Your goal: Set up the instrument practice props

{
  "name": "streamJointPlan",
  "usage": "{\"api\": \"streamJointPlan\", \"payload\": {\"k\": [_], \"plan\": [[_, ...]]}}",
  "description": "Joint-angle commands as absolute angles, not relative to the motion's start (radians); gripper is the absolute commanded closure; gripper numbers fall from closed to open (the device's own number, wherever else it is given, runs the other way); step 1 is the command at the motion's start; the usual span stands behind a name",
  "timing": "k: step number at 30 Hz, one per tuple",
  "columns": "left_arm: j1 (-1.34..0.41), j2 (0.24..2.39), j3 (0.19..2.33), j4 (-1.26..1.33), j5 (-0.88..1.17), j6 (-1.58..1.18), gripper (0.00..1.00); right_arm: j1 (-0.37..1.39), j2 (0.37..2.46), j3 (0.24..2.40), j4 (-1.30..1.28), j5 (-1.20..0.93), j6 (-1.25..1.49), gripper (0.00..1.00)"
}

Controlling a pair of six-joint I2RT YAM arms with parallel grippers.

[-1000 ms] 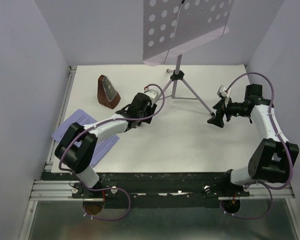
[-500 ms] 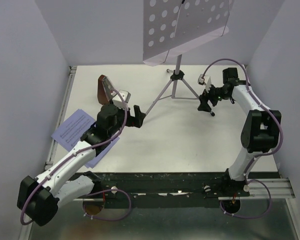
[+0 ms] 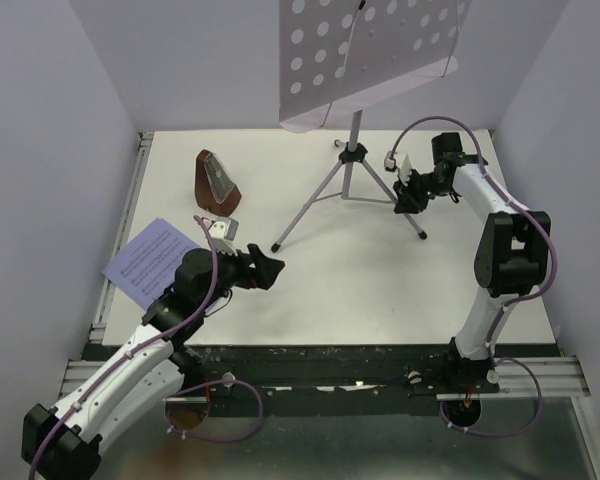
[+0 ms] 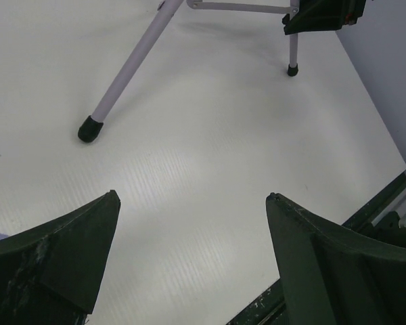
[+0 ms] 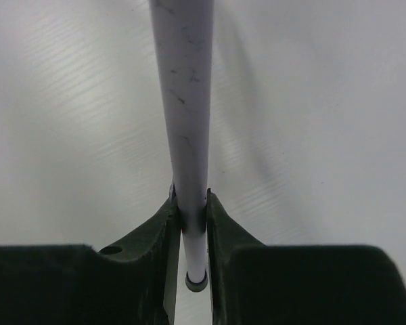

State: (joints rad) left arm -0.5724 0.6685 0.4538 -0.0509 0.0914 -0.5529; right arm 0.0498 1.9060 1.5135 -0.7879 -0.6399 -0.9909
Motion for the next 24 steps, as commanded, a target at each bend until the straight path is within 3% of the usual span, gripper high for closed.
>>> {"api": "streamJointPlan", "payload": {"k": [1,12,20,24], "plan": [[-0.572,0.592,0.391,-0.061,0.124,-0.655,0.01,0.067,1.87,1.455,-0.919,-0.66,-1.049,0.78],[-0.571,0.656,0.373,0.055,0.227,-0.678,0.01,0.129,1.622,1.106,-0.83,-0.557,-0.741,0.93],[-0.598,0.831,0.503,0.062,0.245,-0.566,0.05,0.186,1.471,0.945,-0.778,-0.59,-0.568,0.79],[-0.603,0.935,0.6,-0.023,0.244,-0.474,0.06,0.186,1.428,0.946,-0.848,-0.704,-0.598,0.66]]}}
